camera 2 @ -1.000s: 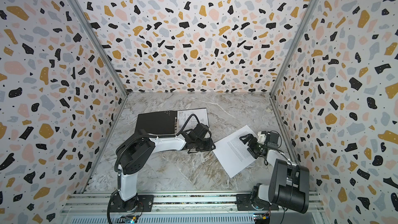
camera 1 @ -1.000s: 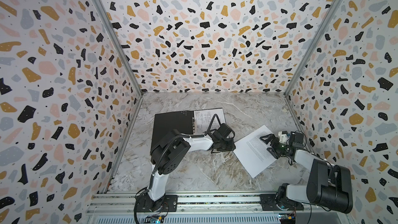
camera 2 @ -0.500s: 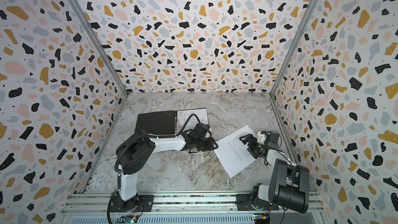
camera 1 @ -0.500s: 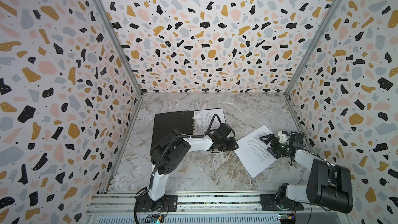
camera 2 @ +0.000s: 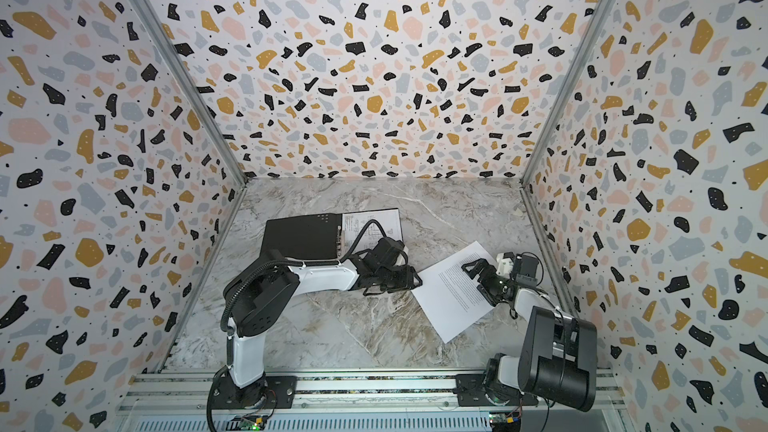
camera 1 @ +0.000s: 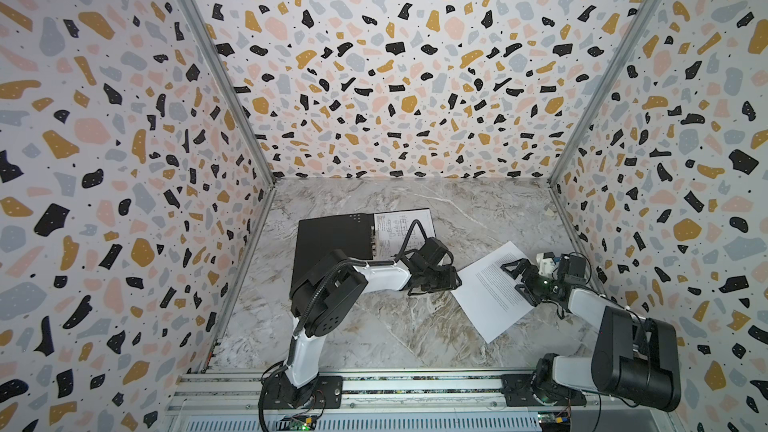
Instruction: Put the files into the folder
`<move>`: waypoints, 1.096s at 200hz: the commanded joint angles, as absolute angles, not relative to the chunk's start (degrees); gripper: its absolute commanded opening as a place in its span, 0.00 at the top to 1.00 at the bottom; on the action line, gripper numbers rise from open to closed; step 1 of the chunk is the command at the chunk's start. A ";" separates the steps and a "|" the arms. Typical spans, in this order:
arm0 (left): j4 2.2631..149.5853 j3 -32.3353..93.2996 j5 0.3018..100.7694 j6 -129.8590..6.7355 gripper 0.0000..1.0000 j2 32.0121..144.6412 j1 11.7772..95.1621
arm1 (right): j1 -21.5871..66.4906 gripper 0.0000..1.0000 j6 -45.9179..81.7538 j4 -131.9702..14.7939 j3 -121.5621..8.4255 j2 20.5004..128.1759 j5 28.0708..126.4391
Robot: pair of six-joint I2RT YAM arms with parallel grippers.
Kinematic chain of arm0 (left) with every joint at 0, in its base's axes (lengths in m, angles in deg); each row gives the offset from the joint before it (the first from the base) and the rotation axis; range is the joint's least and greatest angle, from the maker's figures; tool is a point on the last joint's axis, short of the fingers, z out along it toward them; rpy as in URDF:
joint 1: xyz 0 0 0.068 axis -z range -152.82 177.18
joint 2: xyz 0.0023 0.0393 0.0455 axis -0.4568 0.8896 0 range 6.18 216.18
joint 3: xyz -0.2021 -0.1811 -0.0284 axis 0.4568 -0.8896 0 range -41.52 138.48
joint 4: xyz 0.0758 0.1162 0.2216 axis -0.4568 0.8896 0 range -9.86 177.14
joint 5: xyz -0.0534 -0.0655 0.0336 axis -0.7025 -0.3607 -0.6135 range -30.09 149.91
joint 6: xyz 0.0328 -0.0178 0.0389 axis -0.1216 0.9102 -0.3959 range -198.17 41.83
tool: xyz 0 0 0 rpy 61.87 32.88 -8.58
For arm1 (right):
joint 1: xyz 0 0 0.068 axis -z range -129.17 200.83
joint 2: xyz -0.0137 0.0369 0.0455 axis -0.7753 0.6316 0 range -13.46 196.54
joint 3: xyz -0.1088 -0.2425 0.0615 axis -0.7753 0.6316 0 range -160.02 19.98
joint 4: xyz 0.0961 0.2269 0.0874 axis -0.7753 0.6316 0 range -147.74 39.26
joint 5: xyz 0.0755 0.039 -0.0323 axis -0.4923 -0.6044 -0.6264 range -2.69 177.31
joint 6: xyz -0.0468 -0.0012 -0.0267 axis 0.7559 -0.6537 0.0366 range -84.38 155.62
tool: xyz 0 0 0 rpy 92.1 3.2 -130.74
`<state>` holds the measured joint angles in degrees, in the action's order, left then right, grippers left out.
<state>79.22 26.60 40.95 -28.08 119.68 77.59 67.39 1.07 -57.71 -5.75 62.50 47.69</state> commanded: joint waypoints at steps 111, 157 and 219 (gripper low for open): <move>76.91 26.59 39.63 -28.37 0.41 116.61 76.99 | 68.41 0.01 3.46 -48.78 -2.70 65.84 57.86; 78.30 27.00 38.81 -29.84 0.43 117.01 76.73 | 68.84 0.01 3.96 -48.75 -2.26 66.03 57.76; 81.64 27.99 41.09 -31.84 0.44 116.52 76.33 | 69.16 0.01 4.24 -49.10 -1.64 66.06 57.75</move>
